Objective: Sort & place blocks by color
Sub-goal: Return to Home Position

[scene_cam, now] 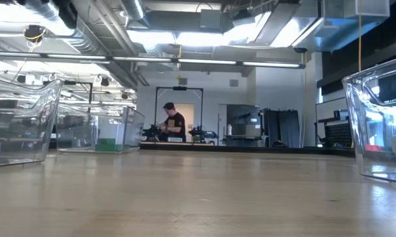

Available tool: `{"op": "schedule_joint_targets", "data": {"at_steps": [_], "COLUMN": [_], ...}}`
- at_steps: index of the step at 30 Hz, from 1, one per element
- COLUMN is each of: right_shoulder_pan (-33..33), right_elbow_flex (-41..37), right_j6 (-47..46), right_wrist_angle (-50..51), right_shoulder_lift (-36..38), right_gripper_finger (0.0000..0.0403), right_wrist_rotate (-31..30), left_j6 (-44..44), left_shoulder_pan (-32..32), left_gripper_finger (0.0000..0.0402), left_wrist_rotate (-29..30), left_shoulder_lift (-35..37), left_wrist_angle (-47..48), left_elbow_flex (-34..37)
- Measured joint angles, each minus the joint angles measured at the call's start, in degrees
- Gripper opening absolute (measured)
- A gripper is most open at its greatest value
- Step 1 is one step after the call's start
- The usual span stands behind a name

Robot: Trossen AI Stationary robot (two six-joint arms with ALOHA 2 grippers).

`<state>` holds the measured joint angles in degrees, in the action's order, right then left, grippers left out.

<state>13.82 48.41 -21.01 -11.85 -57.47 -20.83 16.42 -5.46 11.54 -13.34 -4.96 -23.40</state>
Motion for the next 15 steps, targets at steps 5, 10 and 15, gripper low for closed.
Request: {"op": "schedule_joint_targets", "data": {"at_steps": [5,10,15], "right_shoulder_pan": [0.00,0.00,0.00], "right_elbow_flex": [0.02,0.02,0.02], "right_j6": [-2.27,-5.53,-9.66], "right_wrist_angle": [-0.02,-0.02,-0.27], "right_shoulder_lift": [0.00,0.00,0.00], "right_gripper_finger": [0.0295,0.0295,0.0295], "right_wrist_rotate": [1.04,1.03,1.02], "left_j6": [1.50,1.49,1.39], "left_shoulder_pan": [0.01,0.03,0.12], "left_gripper_finger": [0.0000,0.0000,0.0000], "left_wrist_rotate": [-0.60,-2.22,-5.06], "left_shoulder_lift": [7.69,13.14,13.22], "left_wrist_angle": [-3.37,-5.57,-9.11], "left_elbow_flex": [7.67,13.50,17.95]}}
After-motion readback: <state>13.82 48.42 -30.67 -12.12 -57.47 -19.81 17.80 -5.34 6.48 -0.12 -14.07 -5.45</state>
